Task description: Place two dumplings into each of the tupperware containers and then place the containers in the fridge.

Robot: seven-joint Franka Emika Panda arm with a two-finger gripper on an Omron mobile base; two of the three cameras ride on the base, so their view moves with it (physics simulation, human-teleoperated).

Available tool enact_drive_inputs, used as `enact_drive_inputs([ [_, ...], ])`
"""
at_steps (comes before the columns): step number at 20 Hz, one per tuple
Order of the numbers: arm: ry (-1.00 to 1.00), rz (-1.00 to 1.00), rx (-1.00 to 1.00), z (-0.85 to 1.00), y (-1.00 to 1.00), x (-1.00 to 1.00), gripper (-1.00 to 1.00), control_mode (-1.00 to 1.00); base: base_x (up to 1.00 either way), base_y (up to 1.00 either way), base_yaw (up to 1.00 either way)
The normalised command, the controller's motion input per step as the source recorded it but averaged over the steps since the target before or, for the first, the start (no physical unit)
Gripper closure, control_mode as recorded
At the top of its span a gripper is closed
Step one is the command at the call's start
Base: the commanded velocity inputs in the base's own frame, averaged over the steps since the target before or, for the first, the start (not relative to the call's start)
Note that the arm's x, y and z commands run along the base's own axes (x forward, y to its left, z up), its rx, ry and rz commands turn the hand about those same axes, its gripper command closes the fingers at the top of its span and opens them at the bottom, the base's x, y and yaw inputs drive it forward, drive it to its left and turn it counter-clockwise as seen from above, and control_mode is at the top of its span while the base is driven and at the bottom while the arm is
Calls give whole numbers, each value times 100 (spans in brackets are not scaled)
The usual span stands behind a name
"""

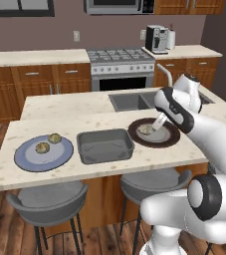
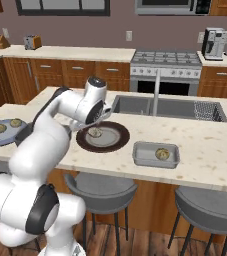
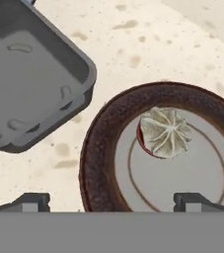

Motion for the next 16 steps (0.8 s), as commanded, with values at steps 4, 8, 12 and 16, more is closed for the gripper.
enact_drive_inputs([
  [4,16,0,-8,0,6,66,-100,-100,0,0,0],
  [8,10,0,-6,-17,-1,42,-100,-100,0,0,0],
  [12,0,0,0,-44,0,33,-100,-100,0,0,0],
  [16,0,3,-1,-58,0,34,-100,-100,0,0,0],
])
